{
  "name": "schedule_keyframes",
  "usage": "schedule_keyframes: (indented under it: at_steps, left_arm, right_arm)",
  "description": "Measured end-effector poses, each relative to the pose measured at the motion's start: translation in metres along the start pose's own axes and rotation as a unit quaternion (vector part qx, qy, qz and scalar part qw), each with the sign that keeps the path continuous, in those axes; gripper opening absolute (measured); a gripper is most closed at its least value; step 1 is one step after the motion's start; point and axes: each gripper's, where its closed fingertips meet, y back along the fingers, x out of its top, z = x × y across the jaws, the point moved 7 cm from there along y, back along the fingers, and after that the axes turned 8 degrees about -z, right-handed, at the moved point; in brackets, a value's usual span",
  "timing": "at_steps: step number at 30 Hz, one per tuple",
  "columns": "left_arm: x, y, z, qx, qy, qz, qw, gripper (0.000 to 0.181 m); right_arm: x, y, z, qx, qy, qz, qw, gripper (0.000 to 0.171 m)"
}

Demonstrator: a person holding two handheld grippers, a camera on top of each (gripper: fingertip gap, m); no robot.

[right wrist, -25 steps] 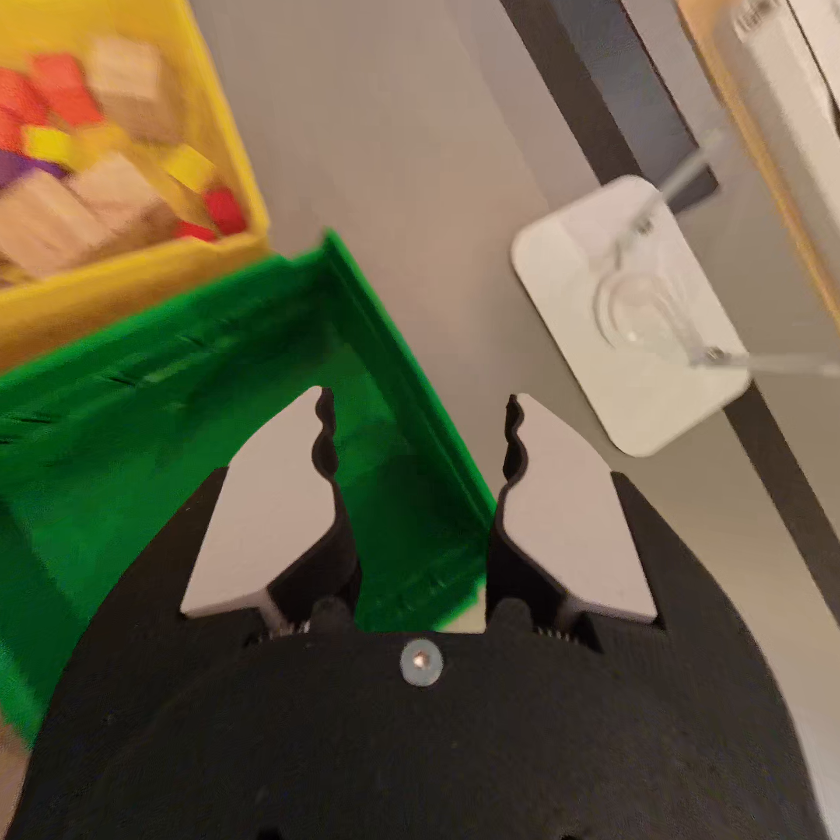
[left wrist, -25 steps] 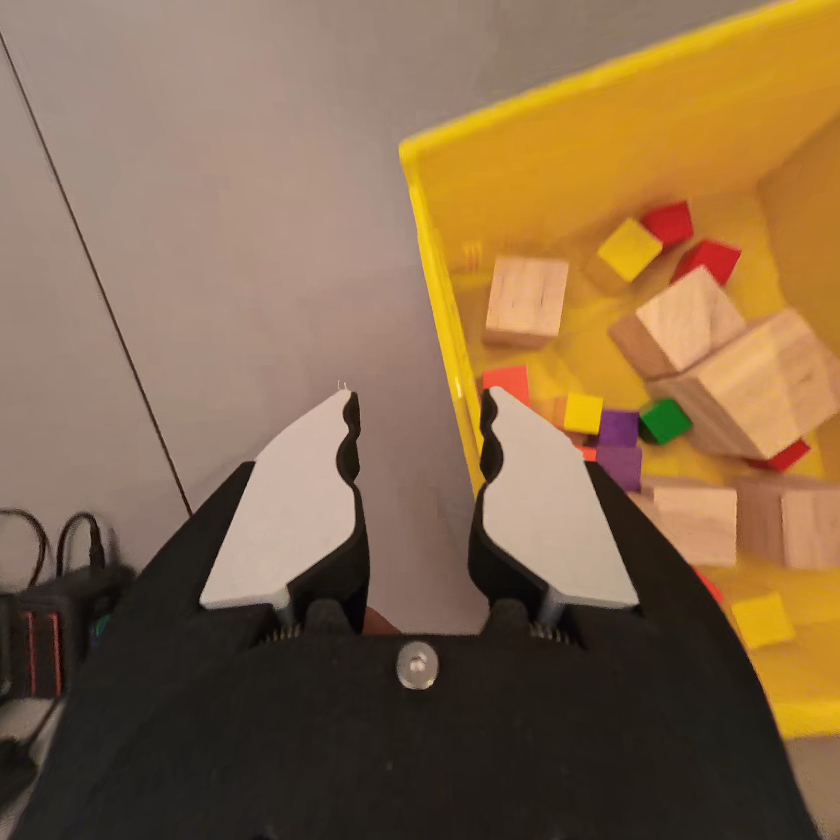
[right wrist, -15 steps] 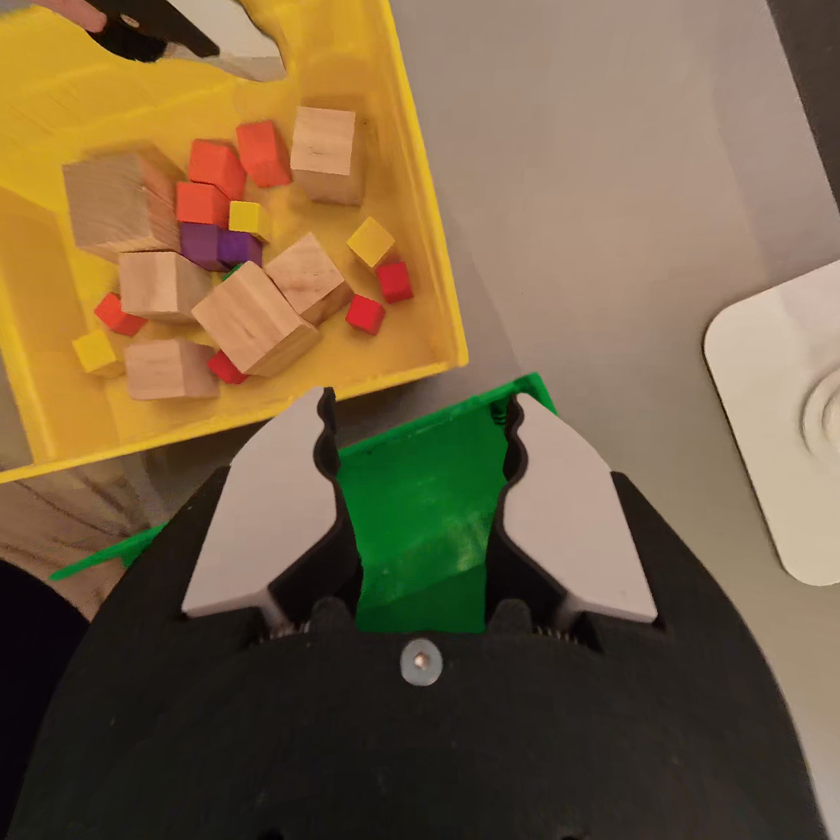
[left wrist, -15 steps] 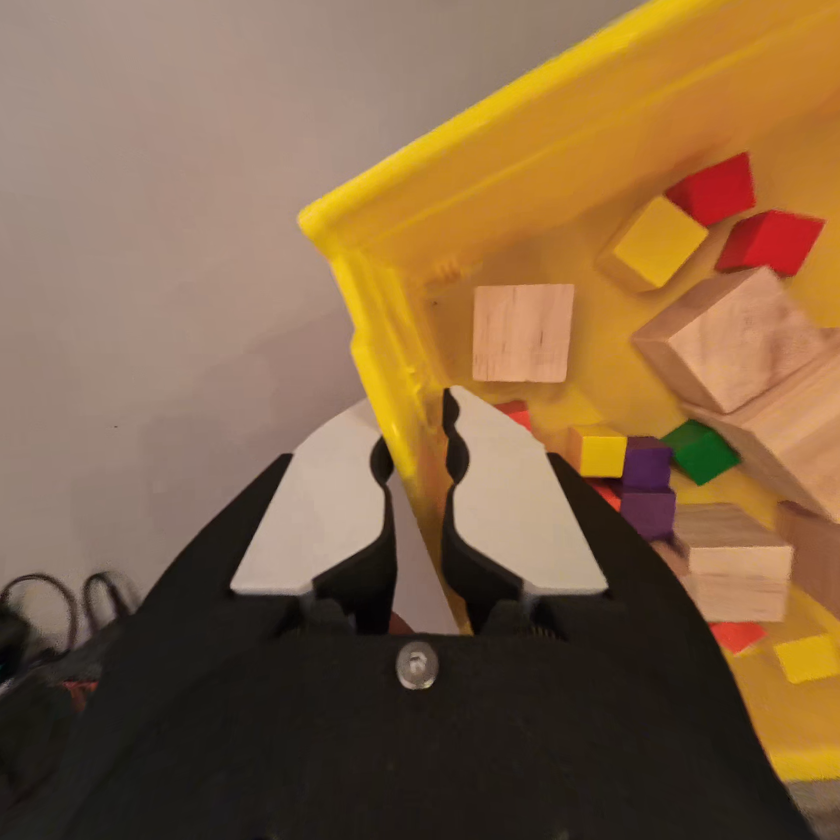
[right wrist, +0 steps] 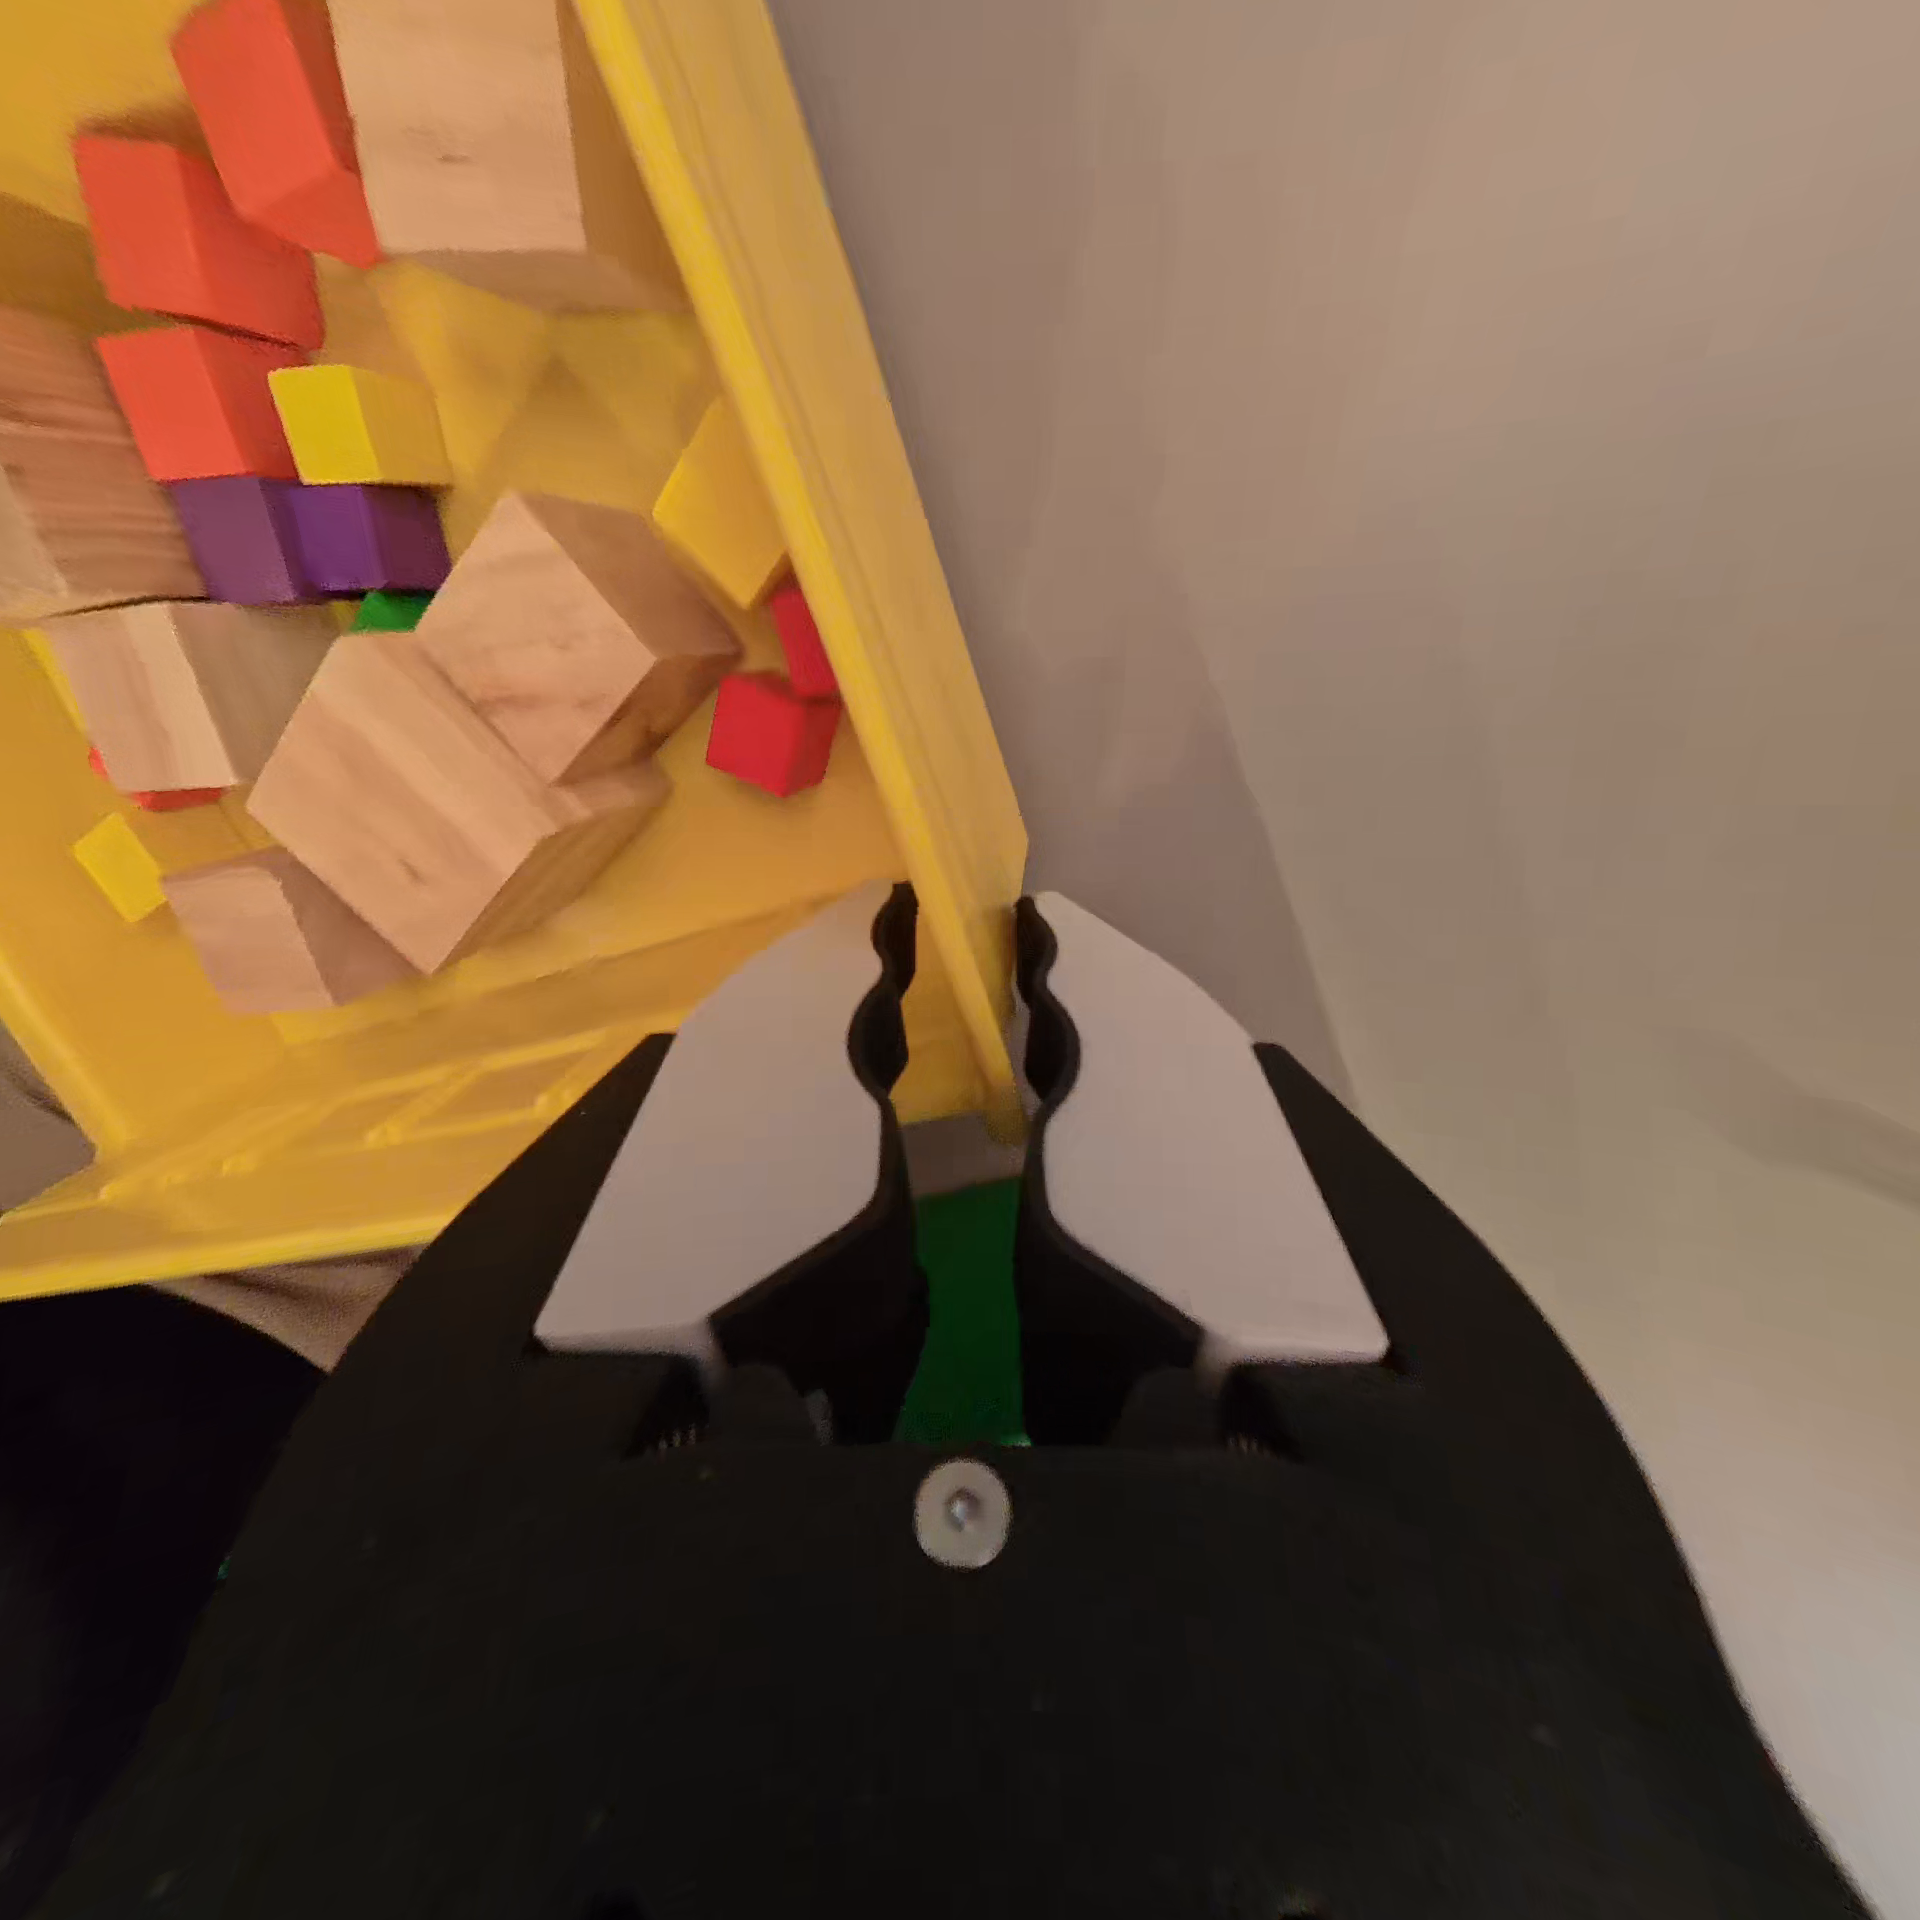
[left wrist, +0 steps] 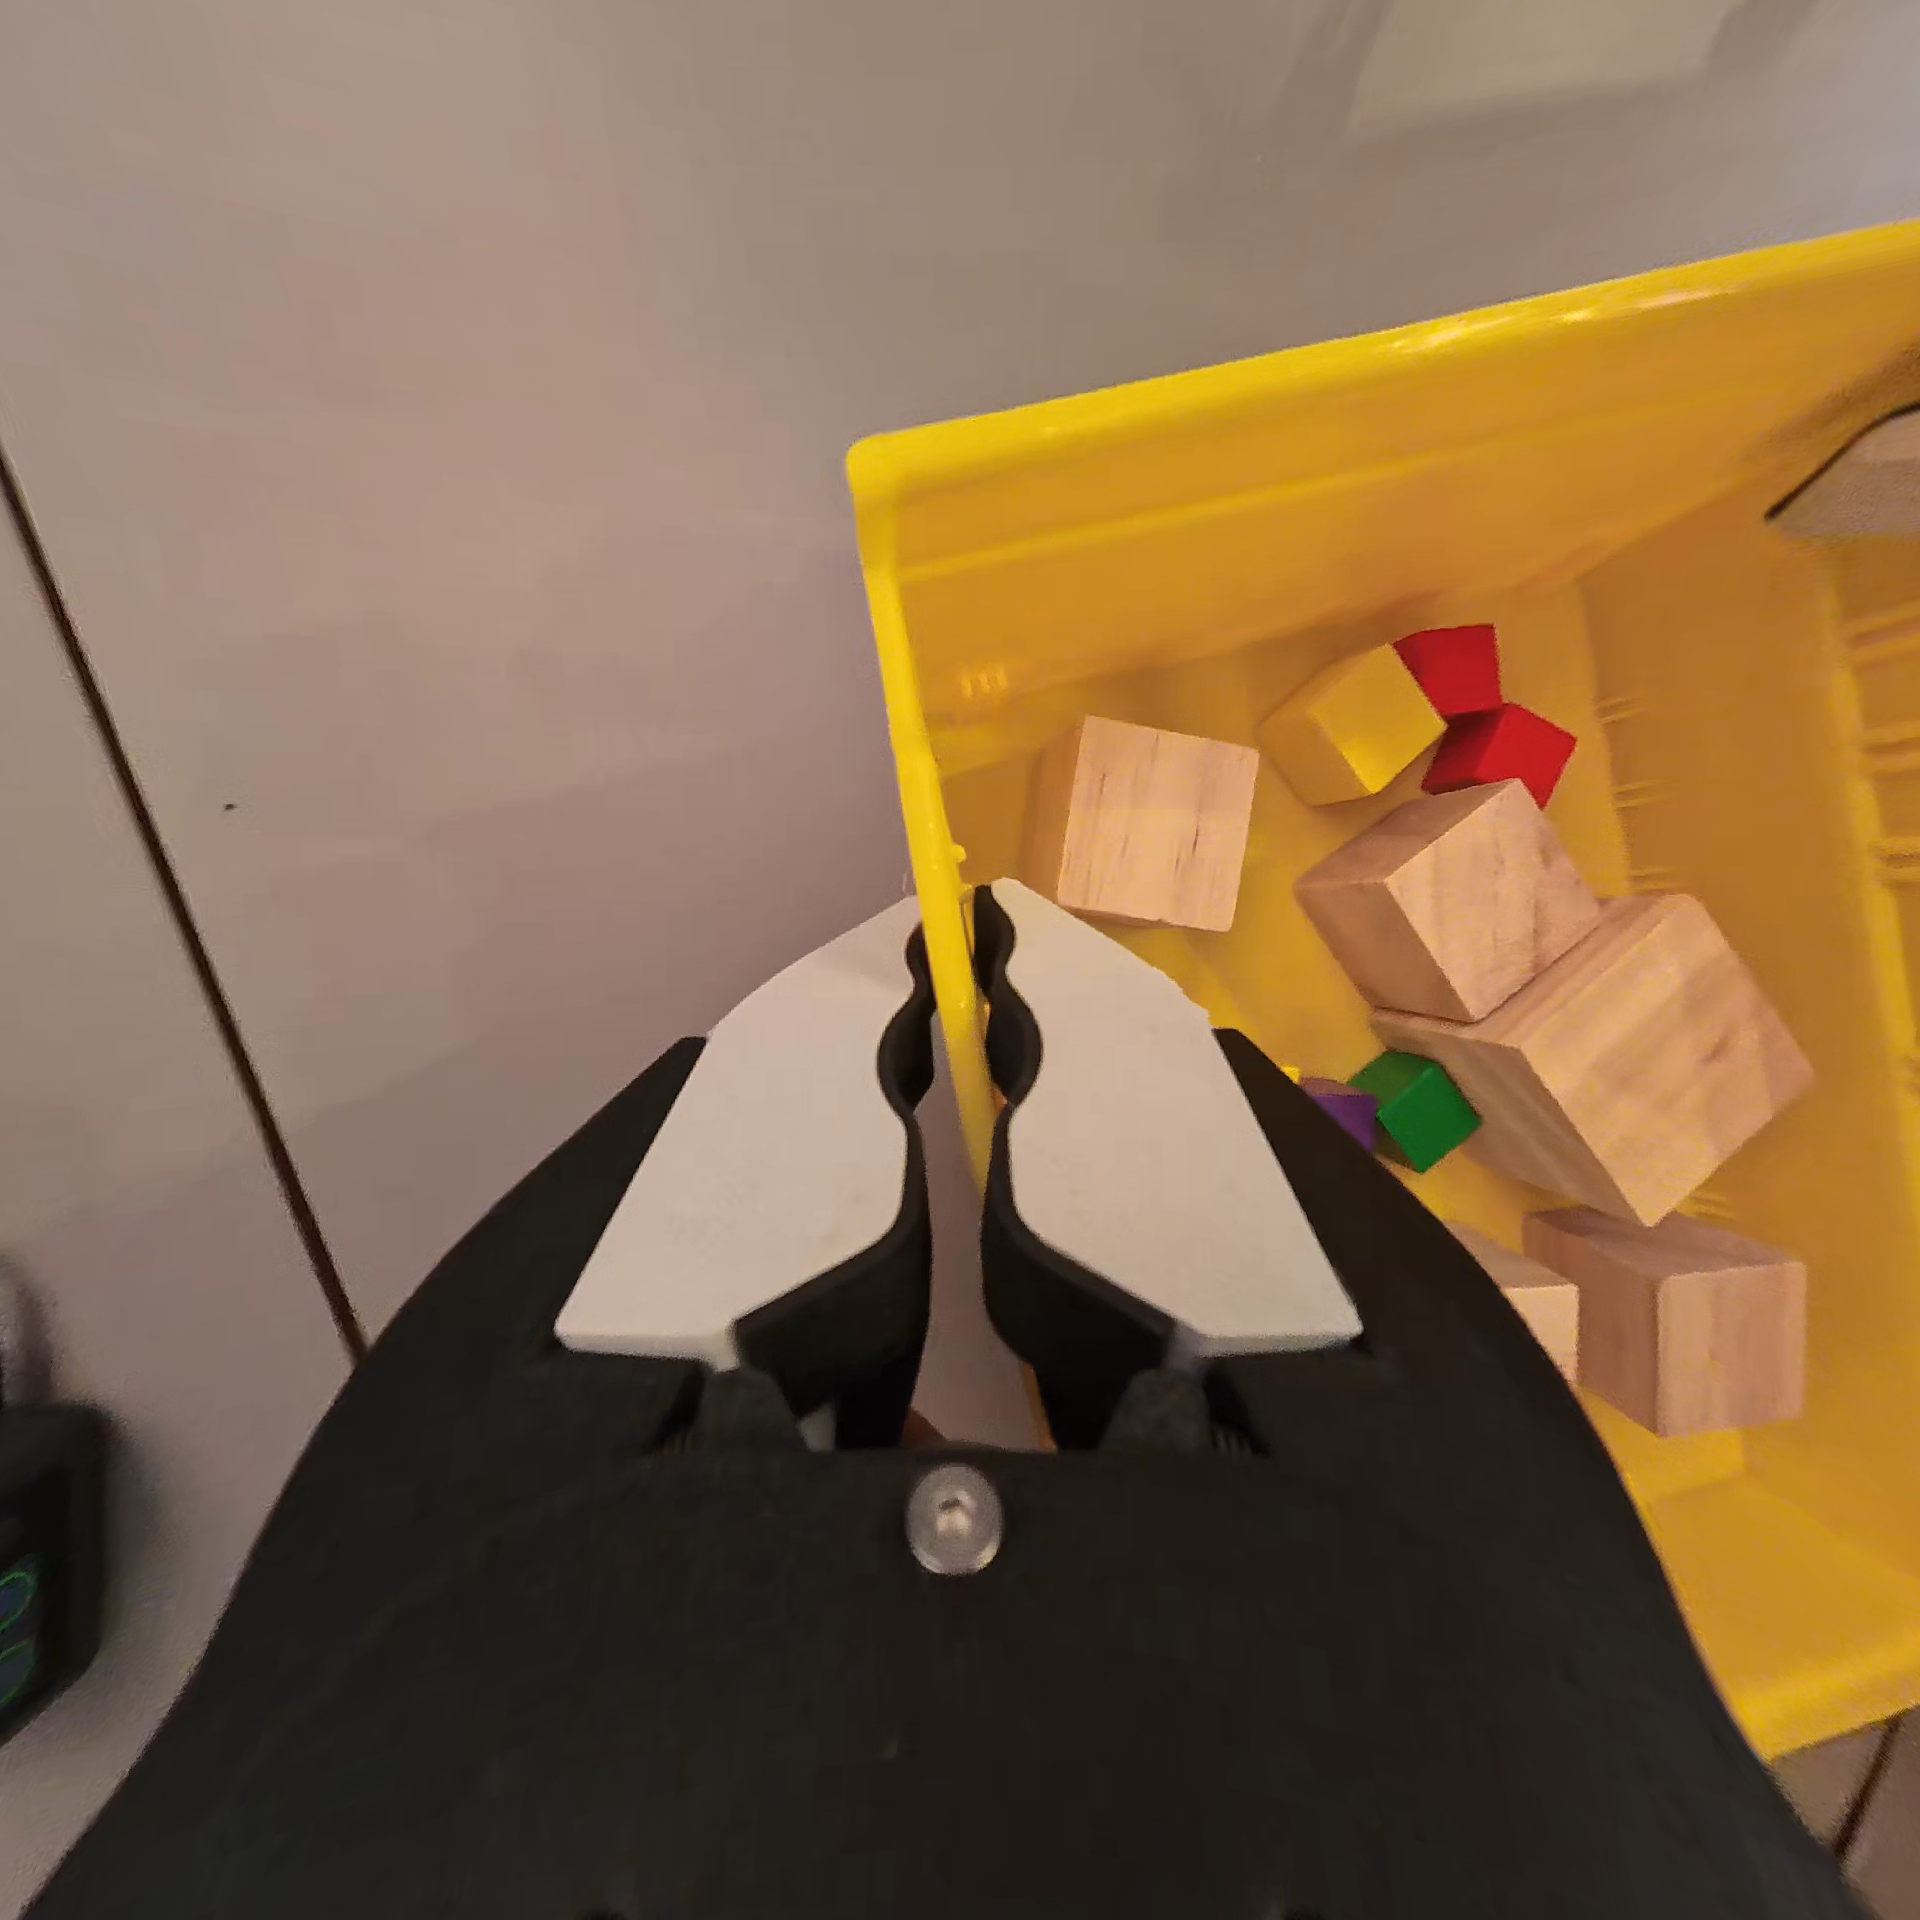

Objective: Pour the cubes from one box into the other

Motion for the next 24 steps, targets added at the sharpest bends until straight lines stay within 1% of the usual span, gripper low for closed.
schedule_keyframes:
  at_steps: [1,3,7,11,17,24]
  left_arm:
    - [0.000,0.001,0.000,0.013,-0.009,-0.007,1.000,0.004]
    - [0.002,0.002,0.003,0.014,-0.024,-0.009,1.000,0.004]
    - [0.007,0.006,0.003,0.023,-0.039,-0.011,0.999,0.004]
    - [0.023,0.020,0.007,0.033,-0.057,-0.006,0.998,0.004]
    - [0.072,0.049,0.022,0.055,-0.092,0.006,0.994,0.004]
    - [0.152,0.094,0.062,0.077,-0.139,0.049,0.986,0.004]
  right_arm:
    - [0.003,-0.002,0.000,-0.003,-0.001,-0.004,1.000,0.010]
    - [0.007,-0.003,-0.001,0.009,0.000,-0.004,1.000,0.004]
    - [0.007,0.001,0.000,0.004,0.008,0.004,1.000,0.003]
    - [0.002,0.019,0.000,-0.003,0.015,0.018,1.000,0.004]
    - [-0.011,0.062,0.015,-0.012,0.001,0.056,0.998,0.004]
    - [-0.045,0.141,0.046,-0.051,-0.027,0.118,0.991,0.006]
